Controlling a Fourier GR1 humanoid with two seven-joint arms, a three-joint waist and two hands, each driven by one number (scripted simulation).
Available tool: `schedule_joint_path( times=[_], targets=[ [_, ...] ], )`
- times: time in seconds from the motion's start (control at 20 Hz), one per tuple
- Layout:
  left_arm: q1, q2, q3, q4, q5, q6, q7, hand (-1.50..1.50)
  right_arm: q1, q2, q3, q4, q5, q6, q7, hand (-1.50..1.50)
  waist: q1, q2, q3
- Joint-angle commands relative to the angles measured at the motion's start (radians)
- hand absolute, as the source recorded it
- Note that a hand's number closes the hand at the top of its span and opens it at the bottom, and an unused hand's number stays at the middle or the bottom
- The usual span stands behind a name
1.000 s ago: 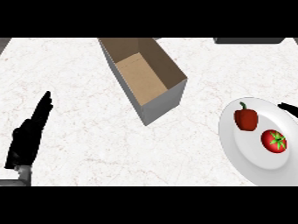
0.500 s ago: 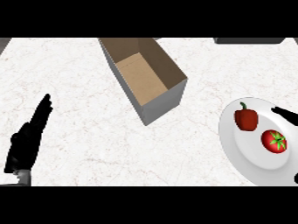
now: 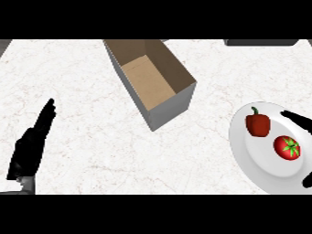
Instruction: Pick the tomato from the plate and place it in the cardboard box
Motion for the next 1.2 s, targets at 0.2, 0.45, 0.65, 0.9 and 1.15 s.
schedule_joint_path(
  times=[0.2, 0.45, 0.65, 0.9, 1.15],
  targets=[
    [-0.021, -0.055, -0.005, -0.016, -0.052, 0.002, 0.032, 0.0, -0.022, 0.046, -0.047, 0.034, 0.06, 0.051, -0.022, -1.5, 0.0, 0.0, 0.0],
    [-0.048, -0.032, 0.065, 0.05, -0.027, -0.033, -0.006, 0.0, -0.006, 0.113, 0.015, 0.046, 0.164, -0.014, -0.04, -1.5, -0.001, 0.0, 0.0],
    [-0.013, -0.049, 0.042, -0.011, -0.053, -0.052, 0.016, 0.0, -0.005, 0.114, -0.016, 0.084, 0.191, 0.002, -0.077, -1.5, 0.0, 0.0, 0.0],
    [-0.008, -0.058, 0.058, 0.019, -0.058, -0.06, -0.025, 0.0, -0.014, 0.114, -0.035, 0.112, 0.221, -0.051, -0.14, 1.5, -0.001, 0.0, 0.0],
    [0.018, -0.086, 0.018, -0.062, -0.083, -0.04, 0.029, 0.0, -0.085, 0.09, -0.059, 0.16, 0.285, -0.191, -0.17, 1.5, 0.002, 0.0, 0.0]
  ],
)
